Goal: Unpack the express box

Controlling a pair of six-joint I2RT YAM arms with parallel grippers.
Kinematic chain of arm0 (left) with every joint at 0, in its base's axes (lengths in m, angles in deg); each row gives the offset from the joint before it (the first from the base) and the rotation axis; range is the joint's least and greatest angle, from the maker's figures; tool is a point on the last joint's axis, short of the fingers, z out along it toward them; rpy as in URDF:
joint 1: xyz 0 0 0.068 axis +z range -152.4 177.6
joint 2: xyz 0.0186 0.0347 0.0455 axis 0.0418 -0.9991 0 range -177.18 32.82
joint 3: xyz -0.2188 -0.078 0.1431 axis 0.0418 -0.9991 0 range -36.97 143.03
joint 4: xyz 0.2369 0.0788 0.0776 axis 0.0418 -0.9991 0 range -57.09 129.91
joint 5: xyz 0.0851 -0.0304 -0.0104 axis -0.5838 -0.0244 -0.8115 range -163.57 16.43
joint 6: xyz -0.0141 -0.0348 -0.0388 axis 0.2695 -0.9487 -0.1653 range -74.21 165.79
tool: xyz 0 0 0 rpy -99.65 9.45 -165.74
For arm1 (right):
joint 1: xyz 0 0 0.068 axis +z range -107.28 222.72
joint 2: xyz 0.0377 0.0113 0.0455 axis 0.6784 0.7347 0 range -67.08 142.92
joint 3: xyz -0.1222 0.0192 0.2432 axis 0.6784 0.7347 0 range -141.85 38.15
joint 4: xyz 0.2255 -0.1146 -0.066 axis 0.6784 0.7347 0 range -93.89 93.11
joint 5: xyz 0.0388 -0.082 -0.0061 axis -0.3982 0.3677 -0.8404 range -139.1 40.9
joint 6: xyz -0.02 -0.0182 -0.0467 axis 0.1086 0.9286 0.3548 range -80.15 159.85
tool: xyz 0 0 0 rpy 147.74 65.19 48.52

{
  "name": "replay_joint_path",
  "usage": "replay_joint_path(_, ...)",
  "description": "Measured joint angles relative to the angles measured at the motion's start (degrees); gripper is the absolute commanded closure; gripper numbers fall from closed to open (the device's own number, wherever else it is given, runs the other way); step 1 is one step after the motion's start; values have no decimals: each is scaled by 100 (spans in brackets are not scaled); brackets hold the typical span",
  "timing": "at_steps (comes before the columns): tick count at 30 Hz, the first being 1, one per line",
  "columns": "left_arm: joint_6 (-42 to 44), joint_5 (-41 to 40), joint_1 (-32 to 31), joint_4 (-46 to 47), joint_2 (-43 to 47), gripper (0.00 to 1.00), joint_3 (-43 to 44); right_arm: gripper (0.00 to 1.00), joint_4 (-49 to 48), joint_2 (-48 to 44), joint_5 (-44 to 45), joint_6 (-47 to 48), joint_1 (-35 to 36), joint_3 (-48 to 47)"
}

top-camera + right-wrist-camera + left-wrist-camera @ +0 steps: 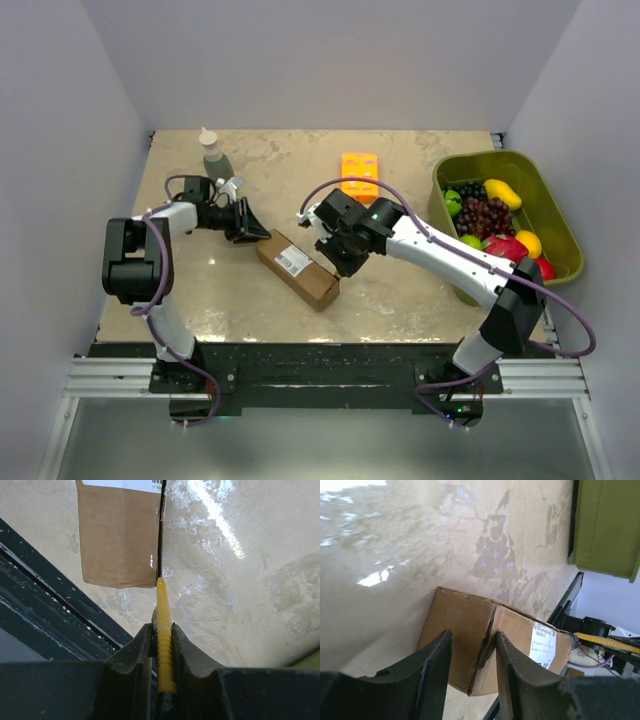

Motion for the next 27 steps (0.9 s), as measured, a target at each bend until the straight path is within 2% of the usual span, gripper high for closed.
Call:
replay_joint_path(4,157,229,398,-50,-33,100,9,100,-199,125,249,299,-22,-291)
replay_joint_path(5,188,289,466,-50,-39,96,15,100,-304,166,326,404,-44,-313)
replay_joint_path(11,487,216,581,-63,184,65,20,100,-1104,922,678,841,-162,-358)
replay_joint_path(13,651,-15,584,-63,481,61,-61,100,-1296,1200,772,957,-184,-424)
replay_joint_path(15,802,-245,590,-98,785,51,-138,100,-1399,1386,796,1062,-195,-529)
replay_joint_path(18,1067,-599,590,-149,1351,31,-151,100,-1495,1451,804,1209,-197,-667)
replay_joint_path(22,1580,-671,573,96,2105,26,-140,100,-1683,1443,835,1375,-240,-905)
replay_joint_path(27,2492,-291,376,44,2236,26,144,100,-1869,1427,796,1434,-415,-1222)
